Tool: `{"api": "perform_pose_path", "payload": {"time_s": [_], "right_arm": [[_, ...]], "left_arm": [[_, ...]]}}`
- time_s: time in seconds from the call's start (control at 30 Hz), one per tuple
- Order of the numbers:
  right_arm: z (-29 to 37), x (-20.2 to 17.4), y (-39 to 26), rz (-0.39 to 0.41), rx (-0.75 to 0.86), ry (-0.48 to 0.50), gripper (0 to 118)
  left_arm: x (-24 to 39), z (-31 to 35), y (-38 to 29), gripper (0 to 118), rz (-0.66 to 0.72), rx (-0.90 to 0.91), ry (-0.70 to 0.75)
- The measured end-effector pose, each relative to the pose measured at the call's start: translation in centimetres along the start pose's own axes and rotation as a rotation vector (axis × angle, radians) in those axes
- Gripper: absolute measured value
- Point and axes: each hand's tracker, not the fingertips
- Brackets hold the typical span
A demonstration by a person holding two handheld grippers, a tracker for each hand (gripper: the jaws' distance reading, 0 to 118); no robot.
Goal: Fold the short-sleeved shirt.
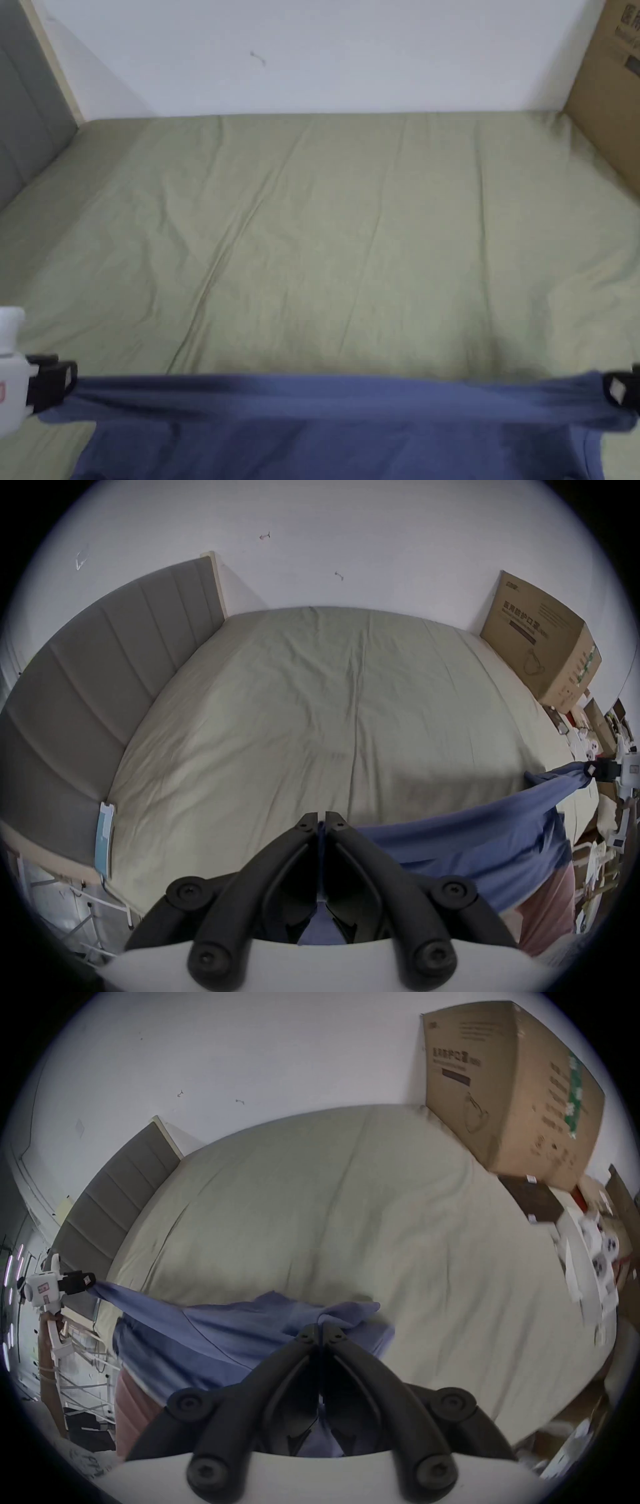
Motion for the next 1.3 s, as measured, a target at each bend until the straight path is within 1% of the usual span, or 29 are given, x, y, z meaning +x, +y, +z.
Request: {"api": "perform_pose_path", "payload": {"time_s": [0.07,0.1,0.2,0.3,0.33,0.37,0.4,0.43,0.47,0.5,0.6,0.63,0.67,0.7,0.73,0.77,0.8,0.83,0.87,0.9,0.93,1.0,1.03,1.07,1.1,1.13,1.17,1.27,1.3], "right_arm": [[0.9,-0.6,-3.8,-0.062,-0.054,0.017,0],[0.9,-0.8,-5.6,-0.077,-0.077,0.019,0],[0.1,-1.6,-9.8,-0.069,-0.167,-0.003,0],[-0.9,-0.8,-11.9,-0.119,-0.187,-0.016,0],[-1.0,-0.9,-12.1,-0.118,-0.186,-0.016,0],[-1.1,-1.0,-12.1,-0.122,-0.181,-0.015,4],[-1.1,-1.3,-11.8,-0.126,-0.181,-0.024,20],[-1.3,-1.0,-11.6,-0.128,-0.18,-0.049,54],[-1.3,-1.2,-11.2,-0.113,-0.175,-0.082,77],[-1.0,-1.5,-10.8,-0.102,-0.166,-0.103,81],[0.5,-2.7,-9.4,-0.076,-0.067,-0.088,81],[0.7,-3.3,-8.9,-0.064,-0.052,-0.085,73],[0.7,-4.0,-8.5,-0.05,-0.043,-0.069,56],[1.0,-4.7,-8.3,-0.031,-0.015,-0.048,31],[0.9,-5.9,-8.1,0.011,0.013,-0.029,3],[0.6,-6.9,-8.0,0.038,0.037,-0.044,2],[0.2,-7.9,-8.0,0.044,0.062,-0.065,0],[-0.5,-8.7,-8.0,0.05,0.057,-0.054,0],[-1.2,-9.4,-8.0,0.069,0.029,0.007,0],[-1.8,-10.2,-8.1,0.06,0.028,0.037,0],[-2.2,-10.9,-8.2,0.053,0.04,0.035,0],[-3.1,-12.7,-8.3,0.087,0.037,0.062,0],[-3.5,-13.6,-8.3,0.104,0.048,0.05,0],[-4.0,-14.3,-8.2,0.128,0.051,0.043,0],[-4.6,-15.1,-8.0,0.156,0.034,0.052,0],[-5.0,-15.6,-7.9,0.16,0.024,0.067,0],[-5.4,-16.1,-7.8,0.159,0.019,0.08,0],[-6.0,-17.1,-7.5,0.154,0.002,0.113,0],[-6.2,-17.4,-7.5,0.153,-0.004,0.122,0]], "left_arm": [[-0.4,-0.1,-2.4,1,0.019,-0.037,0.005],[-0.2,-0.1,-3.8,1,0.025,-0.064,0.002],[-0.5,-0.9,-7.6,1,0.061,-0.132,0.031],[-1.4,-1.8,-10.8,4,0.078,-0.169,0.027],[-1.8,-1.9,-11.3,11,0.09,-0.18,0.032],[-2.3,-1.5,-11.4,26,0.105,-0.186,0.037],[-2.6,-1.6,-11.8,50,0.124,-0.179,0.058],[-3.0,-1.7,-11.9,85,0.131,-0.17,0.105],[-3.3,-1.6,-11.8,99,0.139,-0.179,0.116],[-3.2,-0.8,-11.8,103,0.166,-0.156,0.126],[-4.0,1.4,-11.2,102,0.252,-0.028,0.031],[-3.6,2.6,-11.0,97,0.285,-0.013,0.012],[-3.6,3.0,-10.9,82,0.315,-0.002,-0.009],[-3.7,3.3,-11.0,48,0.344,0.011,-0.044],[-3.8,3.6,-11.2,0,0.357,0.029,-0.071],[-2.6,4.3,-11.3,0,0.37,0.042,-0.09],[-2.6,4.1,-11.8,0,0.393,0.036,-0.086],[-2.8,3.8,-12.2,0,0.423,0.028,-0.092],[-3.0,3.5,-12.6,0,0.446,0.017,-0.106],[-3.8,3.1,-13.3,0,0.479,0.03,-0.106],[-4.1,3.0,-13.9,0,0.511,0.044,-0.118],[-5.0,2.6,-15.0,3,0.606,0.067,-0.15],[-4.9,2.5,-15.5,32,0.671,0.063,-0.171],[-5.3,1.9,-16.0,68,0.718,0.047,-0.221],[-5.7,1.1,-16.5,98,0.761,0.02,-0.263],[-5.8,0.5,-17.0,115,0.782,0.019,-0.297],[-6.6,-0.3,-17.5,116,0.793,0.014,-0.303],[-6.7,-1.6,-18.0,115,0.827,0.009,-0.264],[-7.4,-2.5,-18.4,115,0.869,0.011,-0.286]]}}
